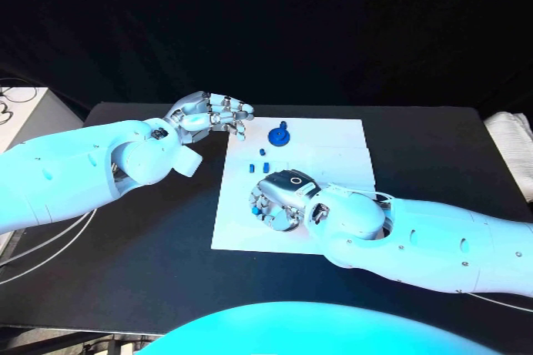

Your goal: Assemble the parts on the task board

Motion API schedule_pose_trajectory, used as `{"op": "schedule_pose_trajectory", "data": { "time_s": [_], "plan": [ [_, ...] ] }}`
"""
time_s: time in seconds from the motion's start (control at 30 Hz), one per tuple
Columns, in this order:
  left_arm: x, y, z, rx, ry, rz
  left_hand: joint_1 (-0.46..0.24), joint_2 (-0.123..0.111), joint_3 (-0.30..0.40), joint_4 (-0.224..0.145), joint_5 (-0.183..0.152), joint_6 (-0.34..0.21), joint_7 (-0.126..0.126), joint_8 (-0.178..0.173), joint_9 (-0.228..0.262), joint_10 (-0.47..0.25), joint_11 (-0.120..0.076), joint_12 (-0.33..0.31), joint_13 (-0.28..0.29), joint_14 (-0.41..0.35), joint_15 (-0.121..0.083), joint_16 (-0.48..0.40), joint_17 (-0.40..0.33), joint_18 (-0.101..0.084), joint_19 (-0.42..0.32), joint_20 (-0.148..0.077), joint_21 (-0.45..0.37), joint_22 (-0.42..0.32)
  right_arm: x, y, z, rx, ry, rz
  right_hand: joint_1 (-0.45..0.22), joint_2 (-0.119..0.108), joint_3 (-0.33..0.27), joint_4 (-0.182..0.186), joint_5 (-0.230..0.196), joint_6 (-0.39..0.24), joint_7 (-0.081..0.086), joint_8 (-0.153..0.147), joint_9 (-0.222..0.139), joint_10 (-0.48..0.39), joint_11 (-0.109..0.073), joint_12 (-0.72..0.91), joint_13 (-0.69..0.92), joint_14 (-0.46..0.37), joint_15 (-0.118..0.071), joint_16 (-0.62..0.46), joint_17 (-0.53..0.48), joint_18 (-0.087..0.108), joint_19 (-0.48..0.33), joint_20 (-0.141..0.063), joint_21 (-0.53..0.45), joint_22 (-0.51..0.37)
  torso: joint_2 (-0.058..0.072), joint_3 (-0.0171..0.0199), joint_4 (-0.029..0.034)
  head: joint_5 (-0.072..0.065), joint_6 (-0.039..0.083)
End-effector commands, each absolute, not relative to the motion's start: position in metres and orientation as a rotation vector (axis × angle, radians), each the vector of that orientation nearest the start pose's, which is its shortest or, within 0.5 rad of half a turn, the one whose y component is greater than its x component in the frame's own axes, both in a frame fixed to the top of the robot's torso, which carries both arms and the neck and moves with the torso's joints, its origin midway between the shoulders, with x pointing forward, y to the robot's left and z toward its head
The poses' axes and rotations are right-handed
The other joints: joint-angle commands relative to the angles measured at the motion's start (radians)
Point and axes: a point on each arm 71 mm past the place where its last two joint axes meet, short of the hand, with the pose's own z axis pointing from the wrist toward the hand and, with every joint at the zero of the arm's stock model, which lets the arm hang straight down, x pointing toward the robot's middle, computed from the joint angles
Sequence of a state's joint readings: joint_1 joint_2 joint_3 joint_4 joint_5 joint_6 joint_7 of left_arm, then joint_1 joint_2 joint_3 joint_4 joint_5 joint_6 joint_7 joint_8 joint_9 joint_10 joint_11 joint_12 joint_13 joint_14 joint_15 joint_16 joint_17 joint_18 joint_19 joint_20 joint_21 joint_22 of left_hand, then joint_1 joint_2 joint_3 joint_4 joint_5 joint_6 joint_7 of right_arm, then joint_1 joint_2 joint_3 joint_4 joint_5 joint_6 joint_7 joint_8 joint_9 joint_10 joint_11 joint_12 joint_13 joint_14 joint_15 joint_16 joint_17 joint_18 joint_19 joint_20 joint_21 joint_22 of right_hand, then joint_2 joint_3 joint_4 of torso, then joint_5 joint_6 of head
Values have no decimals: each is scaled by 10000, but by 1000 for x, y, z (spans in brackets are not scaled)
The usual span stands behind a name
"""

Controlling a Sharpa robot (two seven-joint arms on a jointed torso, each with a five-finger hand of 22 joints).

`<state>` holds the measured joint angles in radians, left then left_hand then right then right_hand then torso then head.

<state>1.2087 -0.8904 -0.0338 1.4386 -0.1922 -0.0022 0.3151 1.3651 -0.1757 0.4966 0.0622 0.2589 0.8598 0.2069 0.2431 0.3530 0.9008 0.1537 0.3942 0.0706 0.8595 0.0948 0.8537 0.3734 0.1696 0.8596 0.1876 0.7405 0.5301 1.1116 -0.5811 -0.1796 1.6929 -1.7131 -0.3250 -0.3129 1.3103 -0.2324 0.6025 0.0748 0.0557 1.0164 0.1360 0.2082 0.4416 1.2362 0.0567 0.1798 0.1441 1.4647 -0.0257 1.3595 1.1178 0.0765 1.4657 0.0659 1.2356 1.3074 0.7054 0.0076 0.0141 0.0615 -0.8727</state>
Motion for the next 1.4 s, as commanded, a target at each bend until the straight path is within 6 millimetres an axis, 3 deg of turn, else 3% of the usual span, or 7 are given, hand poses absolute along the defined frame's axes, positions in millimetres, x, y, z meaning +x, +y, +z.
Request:
{"op": "schedule_pose_trajectory", "data": {
  "time_s": [0.03,0.47,0.53,0.67,0.87,1.27,1.4],
  "plan": [
    [496,237,-179,-8782,16568,-16298,51,2,-10,25,57,4,-5,-19,-18,45,20,-55,-11,-18,15,-51,-14,101,-60,-7,60,18,378,-34,-239,-5019,16709,8314,-167,-423,-315,66,-14,-468,144,-330,-145,-439,208,-146,-66,155,177,-27,-12,-138,228,155,-136,1025,-11,3,2,2,1],
    [496,238,-179,-8799,16656,-16259,46,-5,-14,27,55,9,-6,-15,-18,40,22,-61,-11,-26,18,-57,-18,99,-75,-5,63,25,383,-44,-232,-3981,15783,8456,268,-309,-1634,118,181,-1264,339,-717,-277,-2282,493,227,8,-695,466,-684,-1326,270,-574,488,-2497,27,-16,23,-5,-13,68],
    [496,238,-179,-8800,16664,-16258,46,-5,-14,27,55,9,-6,-15,-18,40,22,-61,-11,-26,18,-57,-18,99,-75,-5,63,25,383,-46,-231,-3821,15600,8547,605,-63,-2521,286,223,-1874,101,-938,-370,-2883,463,678,101,-856,445,-723,-1515,330,-672,497,-2849,-129,-18,23,-6,-22,85],
    [496,238,-180,-8804,16672,-16250,45,-8,-14,28,56,14,-8,-11,-18,32,23,-67,-12,-39,22,-65,-22,97,-90,-2,63,28,382,-50,-229,-3617,15432,8619,1297,192,-3780,918,267,-2039,175,-779,-356,-3805,499,1834,332,-976,482,-723,-1747,368,-697,517,-3196,-283,-14,26,-4,-46,111],
    [497,239,-180,-8805,16669,-16248,45,-8,-14,28,56,14,-8,-11,-18,32,23,-67,-12,-39,22,-65,-22,97,-90,-2,63,28,382,-67,-223,-3268,15326,8673,1707,198,-4225,1416,285,-2064,200,-649,-361,-4213,493,2574,419,-1014,478,-708,-1864,374,-683,519,-3289,-312,-33,12,-4,-119,182],
    [496,243,-180,-8840,16400,-16240,29,-18,-22,39,53,2,-4,-16,-23,30,26,-72,-11,-54,28,-74,-28,94,-118,3,63,36,406,-169,-203,1231,18002,7731,1215,373,-3919,2117,381,-575,-60,203,-302,-730,-131,5166,1393,34,-53,68,-311,-109,328,62,-281,1069,-107,-7,-219,-453,340],
    [493,244,-180,-8955,16212,-16333,9,-20,-30,54,48,-23,2,-29,-30,34,29,-72,-9,-55,31,-74,-29,93,-132,7,64,41,409,-209,-204,2363,18686,6679,429,341,-4376,2050,1034,-498,-283,772,-168,1375,-280,11515,9850,502,-195,849,1352,-347,629,-125,1053,1710,-140,-13,-308,-571,421]
  ]
}}
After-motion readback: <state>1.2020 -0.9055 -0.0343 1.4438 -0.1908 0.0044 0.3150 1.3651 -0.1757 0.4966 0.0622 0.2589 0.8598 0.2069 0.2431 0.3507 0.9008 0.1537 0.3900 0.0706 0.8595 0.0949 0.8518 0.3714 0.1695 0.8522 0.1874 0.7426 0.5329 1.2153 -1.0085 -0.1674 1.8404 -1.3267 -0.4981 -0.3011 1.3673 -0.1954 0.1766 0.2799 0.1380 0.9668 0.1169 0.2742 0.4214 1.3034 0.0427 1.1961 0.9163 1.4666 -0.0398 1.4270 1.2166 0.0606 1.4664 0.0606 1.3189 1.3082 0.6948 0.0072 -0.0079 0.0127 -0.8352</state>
